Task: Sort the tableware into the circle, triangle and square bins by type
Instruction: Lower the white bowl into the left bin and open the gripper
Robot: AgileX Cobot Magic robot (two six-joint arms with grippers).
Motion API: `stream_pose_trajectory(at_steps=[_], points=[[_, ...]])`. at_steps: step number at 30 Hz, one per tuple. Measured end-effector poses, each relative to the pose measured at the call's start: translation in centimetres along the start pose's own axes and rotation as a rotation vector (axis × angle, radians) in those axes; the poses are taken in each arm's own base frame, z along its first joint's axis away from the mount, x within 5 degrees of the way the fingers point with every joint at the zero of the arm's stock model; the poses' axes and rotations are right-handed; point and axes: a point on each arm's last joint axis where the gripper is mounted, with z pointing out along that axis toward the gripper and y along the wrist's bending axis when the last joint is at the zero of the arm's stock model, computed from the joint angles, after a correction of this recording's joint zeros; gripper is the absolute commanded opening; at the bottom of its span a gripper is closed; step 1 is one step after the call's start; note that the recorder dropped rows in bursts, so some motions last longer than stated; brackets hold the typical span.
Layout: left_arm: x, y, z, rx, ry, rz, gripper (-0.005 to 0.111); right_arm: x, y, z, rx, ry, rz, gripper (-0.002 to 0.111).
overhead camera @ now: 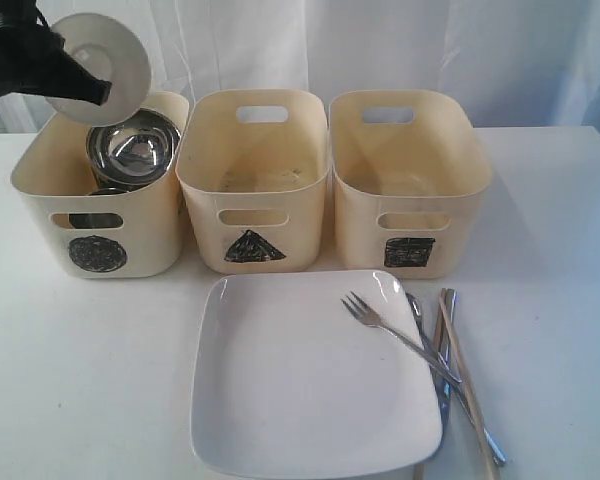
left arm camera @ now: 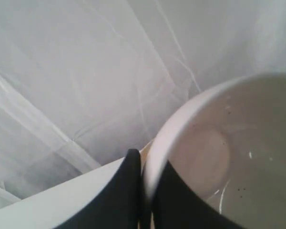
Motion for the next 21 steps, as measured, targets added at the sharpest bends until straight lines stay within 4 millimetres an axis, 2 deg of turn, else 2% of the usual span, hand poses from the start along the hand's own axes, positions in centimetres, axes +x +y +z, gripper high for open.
stream_pose_trajectory(at_steps=[8, 12, 13, 19, 21], points=[[4.6, -2.4, 3.6, 0.049, 0.138, 0.050, 0.003, 0.0, 0.0, 0.0, 0.000, 0.000, 0.000, 0.000], [5.5, -3.0, 4.2, 0.062, 0.149, 0.089, 0.004, 0.0, 0.0, 0.0, 0.000, 0.000, 0.000, 0.000], [5.5, -3.0, 4.3, 0.060, 0.148, 0.086, 0.007, 0.0, 0.0, 0.0, 0.000, 0.000, 0.000, 0.000], [5.5, -3.0, 4.3, 0.060, 0.142, 0.079, 0.051, 0.0, 0.0, 0.0, 0.000, 0.000, 0.000, 0.000], [5.5, -3.0, 4.3, 0.059, 0.141, 0.046, 0.060, 0.0, 0.0, 0.0, 0.000, 0.000, 0.000, 0.000]])
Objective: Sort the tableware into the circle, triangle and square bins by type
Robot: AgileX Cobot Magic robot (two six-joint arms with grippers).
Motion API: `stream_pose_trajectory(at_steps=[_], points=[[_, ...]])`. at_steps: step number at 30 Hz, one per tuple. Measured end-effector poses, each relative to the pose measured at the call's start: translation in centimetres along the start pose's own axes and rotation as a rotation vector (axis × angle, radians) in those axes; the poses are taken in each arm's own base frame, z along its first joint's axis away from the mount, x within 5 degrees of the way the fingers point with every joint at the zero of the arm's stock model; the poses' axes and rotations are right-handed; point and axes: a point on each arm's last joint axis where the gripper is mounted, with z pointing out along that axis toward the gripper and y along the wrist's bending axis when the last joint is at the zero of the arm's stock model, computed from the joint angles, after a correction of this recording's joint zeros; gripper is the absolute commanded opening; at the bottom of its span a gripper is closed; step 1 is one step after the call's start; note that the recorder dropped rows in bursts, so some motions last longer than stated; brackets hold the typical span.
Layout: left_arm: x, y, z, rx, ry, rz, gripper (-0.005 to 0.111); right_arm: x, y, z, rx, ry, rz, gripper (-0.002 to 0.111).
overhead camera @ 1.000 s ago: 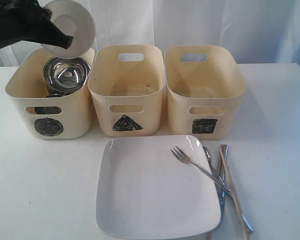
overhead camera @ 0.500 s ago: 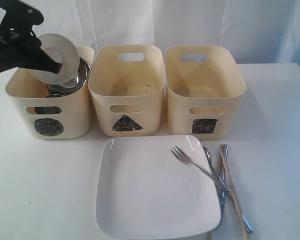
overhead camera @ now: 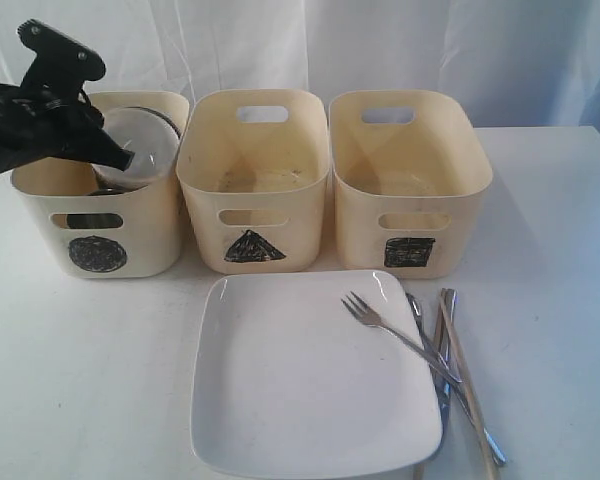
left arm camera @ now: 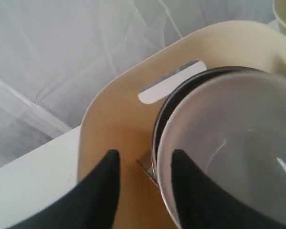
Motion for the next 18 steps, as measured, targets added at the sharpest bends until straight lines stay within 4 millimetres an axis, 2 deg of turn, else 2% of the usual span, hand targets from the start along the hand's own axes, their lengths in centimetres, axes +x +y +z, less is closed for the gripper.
stream_pose_trajectory(at_steps=[2, 5, 8, 14, 18], points=[[0.0, 0.1, 0.0, -0.011, -0.005, -0.043, 0.062, 0.0, 0.0, 0.0, 0.000, 0.000, 0.000, 0.000], [-0.3, 0.3, -0.2, -0.024, -0.017, -0.095, 0.058, 0.0, 0.0, 0.0, 0.000, 0.000, 0.000, 0.000], [-1.4, 1.0, -1.2, -0.031, -0.052, -0.135, 0.051, 0.0, 0.0, 0.0, 0.000, 0.000, 0.000, 0.000], [-4.6, 3.0, -5.0, -0.034, -0.155, -0.215, 0.027, 0.0, 0.0, 0.0, 0.000, 0.000, 0.000, 0.000], [-6.6, 3.8, -8.4, 0.061, -0.200, -0.272, 0.011, 0.0, 0.0, 0.0, 0.000, 0.000, 0.000, 0.000]])
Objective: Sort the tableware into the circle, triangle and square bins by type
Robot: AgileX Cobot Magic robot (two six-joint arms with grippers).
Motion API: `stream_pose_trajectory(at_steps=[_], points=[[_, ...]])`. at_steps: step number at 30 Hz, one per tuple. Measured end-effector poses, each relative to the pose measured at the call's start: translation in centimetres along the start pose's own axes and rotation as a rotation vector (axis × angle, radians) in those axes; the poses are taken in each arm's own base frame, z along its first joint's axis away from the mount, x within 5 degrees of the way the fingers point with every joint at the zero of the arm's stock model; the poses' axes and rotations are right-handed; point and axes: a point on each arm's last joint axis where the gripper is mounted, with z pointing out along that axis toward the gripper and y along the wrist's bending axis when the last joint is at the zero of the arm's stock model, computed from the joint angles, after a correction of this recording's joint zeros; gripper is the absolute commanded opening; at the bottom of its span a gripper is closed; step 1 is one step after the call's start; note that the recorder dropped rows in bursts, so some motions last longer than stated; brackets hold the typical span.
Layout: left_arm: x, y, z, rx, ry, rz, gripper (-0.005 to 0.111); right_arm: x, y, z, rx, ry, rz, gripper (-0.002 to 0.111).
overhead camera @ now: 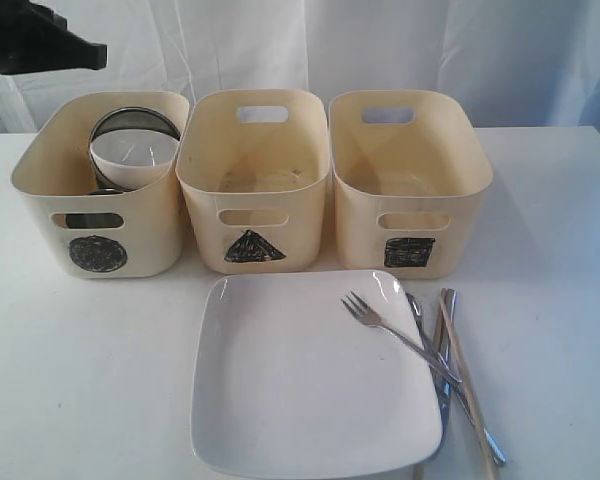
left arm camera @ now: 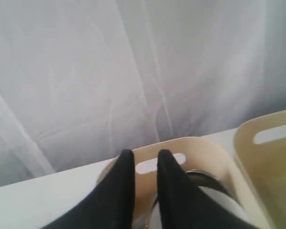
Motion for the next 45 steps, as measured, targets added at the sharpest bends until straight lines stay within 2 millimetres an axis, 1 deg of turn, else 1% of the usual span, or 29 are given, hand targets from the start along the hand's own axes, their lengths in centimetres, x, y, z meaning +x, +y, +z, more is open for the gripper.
stream_pose_trajectory(at_steps=[3, 8, 12, 17, 24, 34, 41, 45], points=[[-1.4, -0.5, -2.1, 0.105, -0.007, -0.010, 0.000, 0.0, 0.0, 0.0, 0.000, 0.000, 0.000, 0.000], [-3.2, -1.5, -5.7, 0.293, -0.006, -0.001, 0.000, 0.0, 0.0, 0.0, 0.000, 0.000, 0.000, 0.000], [-4.2, -2.1, -8.6, 0.423, -0.004, 0.025, 0.000, 0.0, 0.0, 0.0, 0.000, 0.000, 0.000, 0.000], [-4.2, -2.0, -12.1, 0.460, -0.030, 0.028, 0.000, 0.0, 0.0, 0.0, 0.000, 0.000, 0.000, 0.000], [-2.2, -2.2, -16.7, 0.521, -0.024, 0.024, 0.000, 0.0, 0.0, 0.0, 0.000, 0.000, 0.000, 0.000], [0.5, -2.1, -22.9, 0.554, -0.042, -0.147, 0.000, 0.0, 0.0, 0.0, 0.000, 0.000, 0.000, 0.000], [3.4, -2.7, -25.6, 0.613, 0.001, -0.210, 0.000, 0.0, 0.0, 0.0, 0.000, 0.000, 0.000, 0.000], [5.4, -3.0, -26.2, 0.630, 0.044, -0.251, 0.000, 0.0, 0.0, 0.0, 0.000, 0.000, 0.000, 0.000]])
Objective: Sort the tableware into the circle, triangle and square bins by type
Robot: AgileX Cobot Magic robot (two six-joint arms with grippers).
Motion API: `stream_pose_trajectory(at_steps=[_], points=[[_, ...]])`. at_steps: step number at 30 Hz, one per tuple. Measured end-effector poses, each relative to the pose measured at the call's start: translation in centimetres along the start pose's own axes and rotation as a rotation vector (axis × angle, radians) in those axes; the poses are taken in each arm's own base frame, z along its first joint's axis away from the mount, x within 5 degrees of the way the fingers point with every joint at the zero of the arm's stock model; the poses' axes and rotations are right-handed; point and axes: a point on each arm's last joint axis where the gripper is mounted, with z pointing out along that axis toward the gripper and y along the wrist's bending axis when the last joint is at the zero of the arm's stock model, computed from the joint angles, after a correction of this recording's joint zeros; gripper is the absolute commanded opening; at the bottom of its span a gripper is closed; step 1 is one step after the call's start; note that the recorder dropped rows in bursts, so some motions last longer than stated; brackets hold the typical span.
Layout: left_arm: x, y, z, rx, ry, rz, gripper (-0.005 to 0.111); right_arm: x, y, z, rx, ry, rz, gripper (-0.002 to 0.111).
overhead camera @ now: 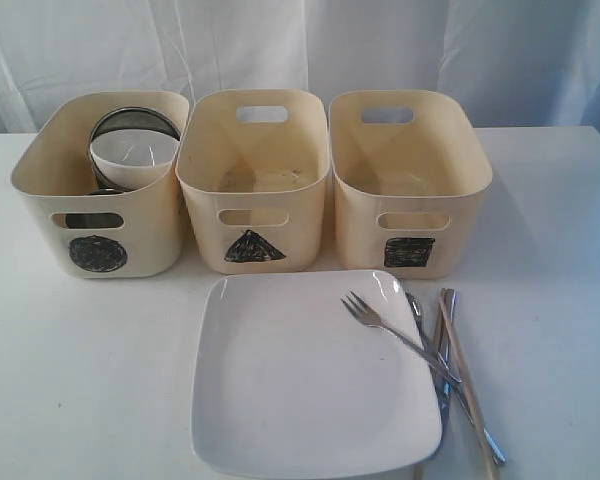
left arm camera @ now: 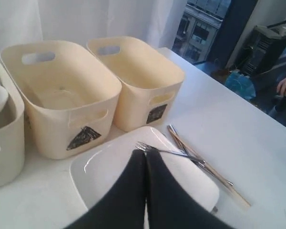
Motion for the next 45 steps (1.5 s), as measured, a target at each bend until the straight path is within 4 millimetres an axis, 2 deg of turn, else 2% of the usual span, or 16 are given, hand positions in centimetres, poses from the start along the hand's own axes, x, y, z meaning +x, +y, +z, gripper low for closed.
stream_pose_trajectory(at_steps=[5, 9, 12, 25, 30, 36, 45], points=[[2.4, -0.1, 0.0, 0.034, 0.073, -0.035, 0.000, 0.0, 0.0, 0.0, 0.000, 0.000, 0.000, 0.000], [4.3, -0.3, 0.1, 0.077, 0.208, -0.023, 0.000, 0.0, 0.0, 0.0, 0.000, 0.000, 0.000, 0.000], [5.0, 0.0, 0.2, 0.060, 0.246, 0.000, 0.000, 0.0, 0.0, 0.0, 0.000, 0.000, 0.000, 0.000], [3.8, 1.1, 0.2, -0.055, 0.104, 0.351, 0.000, 0.0, 0.0, 0.0, 0.000, 0.000, 0.000, 0.000], [3.6, 0.6, -1.0, -0.083, 0.041, 0.402, 0.000, 0.0, 0.0, 0.0, 0.000, 0.000, 0.000, 0.000], [3.9, -0.3, -3.2, -0.209, -0.039, 0.447, 0.000, 0.0, 0.0, 0.0, 0.000, 0.000, 0.000, 0.000], [5.0, -1.1, -4.1, -0.390, -0.037, 0.430, 0.000, 0.0, 0.0, 0.0, 0.000, 0.000, 0.000, 0.000]])
